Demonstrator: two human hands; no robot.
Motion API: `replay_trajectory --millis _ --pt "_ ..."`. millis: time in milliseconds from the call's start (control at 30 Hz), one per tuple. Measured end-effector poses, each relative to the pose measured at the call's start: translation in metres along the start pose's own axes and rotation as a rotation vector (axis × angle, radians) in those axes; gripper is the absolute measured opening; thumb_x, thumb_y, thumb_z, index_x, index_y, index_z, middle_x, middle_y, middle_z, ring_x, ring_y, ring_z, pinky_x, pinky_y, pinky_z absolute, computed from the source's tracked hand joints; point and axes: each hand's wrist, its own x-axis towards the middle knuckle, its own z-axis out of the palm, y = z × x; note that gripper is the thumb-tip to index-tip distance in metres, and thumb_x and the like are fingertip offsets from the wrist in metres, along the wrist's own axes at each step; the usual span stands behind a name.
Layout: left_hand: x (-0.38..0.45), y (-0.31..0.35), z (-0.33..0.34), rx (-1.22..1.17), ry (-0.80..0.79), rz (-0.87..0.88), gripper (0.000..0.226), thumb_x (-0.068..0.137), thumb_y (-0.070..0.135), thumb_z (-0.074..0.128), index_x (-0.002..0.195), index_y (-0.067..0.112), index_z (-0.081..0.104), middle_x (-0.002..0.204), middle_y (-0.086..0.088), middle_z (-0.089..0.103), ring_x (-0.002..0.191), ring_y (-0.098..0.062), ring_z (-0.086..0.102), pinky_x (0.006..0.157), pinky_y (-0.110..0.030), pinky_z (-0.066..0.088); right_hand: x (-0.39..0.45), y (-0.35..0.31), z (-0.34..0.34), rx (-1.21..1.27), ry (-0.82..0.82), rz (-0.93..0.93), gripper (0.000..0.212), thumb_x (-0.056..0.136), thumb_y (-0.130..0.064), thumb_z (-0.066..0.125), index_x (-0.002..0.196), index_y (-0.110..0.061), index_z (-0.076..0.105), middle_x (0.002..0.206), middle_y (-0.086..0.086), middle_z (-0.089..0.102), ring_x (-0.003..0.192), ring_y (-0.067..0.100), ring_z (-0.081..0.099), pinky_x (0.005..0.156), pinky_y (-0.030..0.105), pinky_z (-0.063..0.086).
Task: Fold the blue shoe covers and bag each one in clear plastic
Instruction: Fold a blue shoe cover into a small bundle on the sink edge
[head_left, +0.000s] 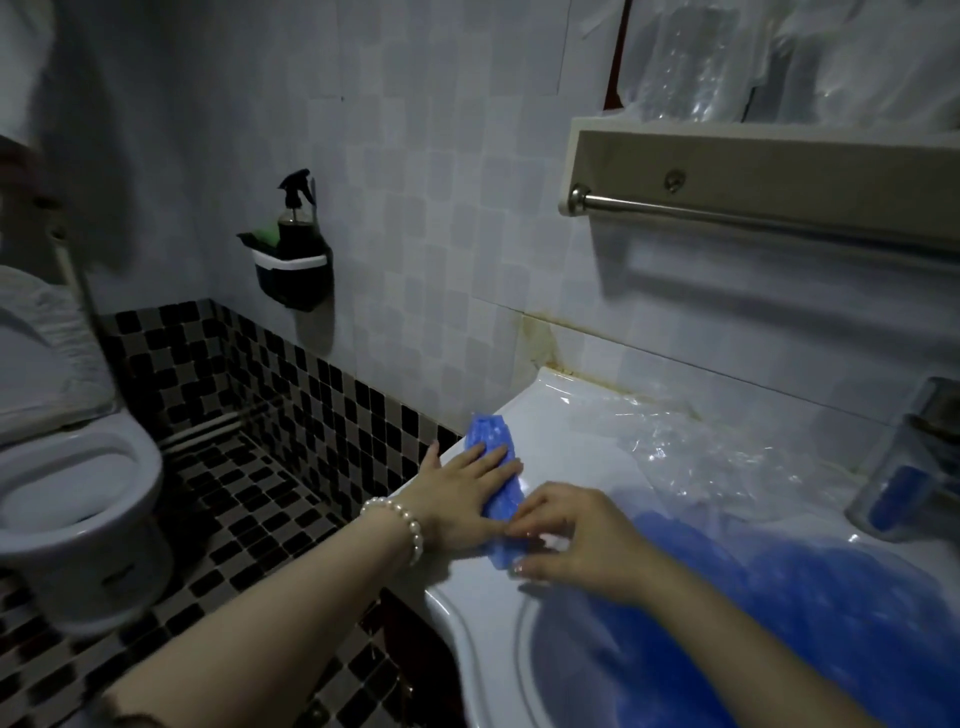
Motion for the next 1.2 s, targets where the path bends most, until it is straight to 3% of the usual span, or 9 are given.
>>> replay_trajectory --millis 167,333,433,533,633,700,800,967,1200 --pt "0.002 -0.001 0.001 -0.041 0.002 0.005 0.097 0.072 0.082 0.04 0.149 0.04 0.001 0.158 0.012 -0.006 0.146 -0.01 -0.007 0.113 -0.058 -0.008 -0.005 0.003 0.013 0.24 0.092 0.059 0.034 0.049 -0.003 0.091 0.072 -0.019 0.073 0.088 0.001 0.063 0.084 0.01 0.064 0.071 0.024 0.055" --pt "0.0 0.002 -0.003 -0.144 -0.02 -0.019 0.091 0.075 0.079 0.043 0.149 0.041 0.006 0.158 0.014 -0.003 0.145 -0.009 -0.007 0.113 -0.056 -0.012 -0.004 0.0 0.025 0.1 0.138 0.114 0.049 0.049 -0.02 0.091 0.079 -0.02 0.052 0.075 -0.009 0.058 0.067 0.008 0.052 0.068 0.029 0.051" --pt "0.002 0.001 -0.011 -0.426 -0.074 -0.049 0.083 0.067 0.063 0.043 0.145 0.046 0.02 0.157 0.017 0.01 0.145 -0.005 -0.002 0.113 -0.05 -0.015 -0.002 0.002 0.029 0.143 0.237 0.094 0.039 0.059 -0.011 0.085 0.079 -0.023 0.054 0.076 -0.008 0.063 0.069 0.005 0.059 0.07 0.022 0.052" --pt "-0.004 0.004 -0.025 -0.722 -0.099 -0.068 0.073 0.064 0.04 0.052 0.135 0.044 0.037 0.139 0.021 0.032 0.131 0.003 0.007 0.112 -0.039 -0.015 0.0 0.01 0.03 0.186 0.281 0.105 0.03 0.068 -0.001 0.078 0.07 -0.027 0.065 0.07 -0.008 0.067 0.066 0.003 0.062 0.07 0.021 0.05" --pt "-0.008 0.003 -0.03 -0.685 -0.106 -0.059 0.058 0.076 0.023 0.066 0.128 0.037 0.045 0.136 0.011 0.035 0.117 0.0 0.014 0.115 -0.037 -0.009 0.001 0.013 0.029 0.116 0.24 0.033 0.022 0.073 0.0 0.075 0.071 -0.022 0.075 0.073 -0.009 0.067 0.073 0.005 0.062 0.071 0.021 0.05" --pt "-0.008 0.0 -0.028 -0.619 -0.11 -0.04 0.064 0.061 0.033 0.069 0.122 0.037 0.048 0.139 0.011 0.039 0.124 -0.004 0.023 0.115 -0.04 -0.011 0.0 0.01 0.028 0.175 0.186 0.023 0.021 0.069 0.0 0.079 0.074 -0.019 0.075 0.079 -0.006 0.065 0.079 0.009 0.063 0.076 0.023 0.054" --pt "-0.009 -0.004 -0.026 -0.595 -0.111 -0.045 0.069 0.051 0.039 0.066 0.118 0.036 0.049 0.132 0.012 0.045 0.123 -0.005 0.027 0.114 -0.037 -0.011 -0.001 0.007 0.027 0.241 0.164 0.076 0.036 0.059 -0.002 0.086 0.074 -0.031 0.07 0.086 -0.002 0.065 0.081 0.012 0.064 0.08 0.027 0.055" --pt "-0.006 -0.004 -0.022 -0.512 -0.096 -0.011 0.076 0.047 0.045 0.069 0.119 0.033 0.047 0.145 0.013 0.033 0.135 -0.006 0.025 0.114 -0.039 -0.014 0.003 0.008 0.028 0.178 0.16 0.064 0.033 0.071 -0.001 0.079 0.064 -0.03 0.065 0.089 -0.001 0.059 0.075 0.003 0.059 0.066 0.013 0.047" --pt "-0.002 -0.008 -0.027 -0.668 -0.188 0.001 0.05 0.053 0.045 0.062 0.101 0.042 0.052 0.154 0.015 0.019 0.143 -0.004 0.004 0.113 -0.044 -0.016 0.01 0.01 0.038 -0.015 0.18 0.12 0.038 0.083 -0.012 0.068 0.06 -0.037 0.052 0.089 -0.014 0.05 0.102 0.013 0.043 0.085 0.019 0.043"
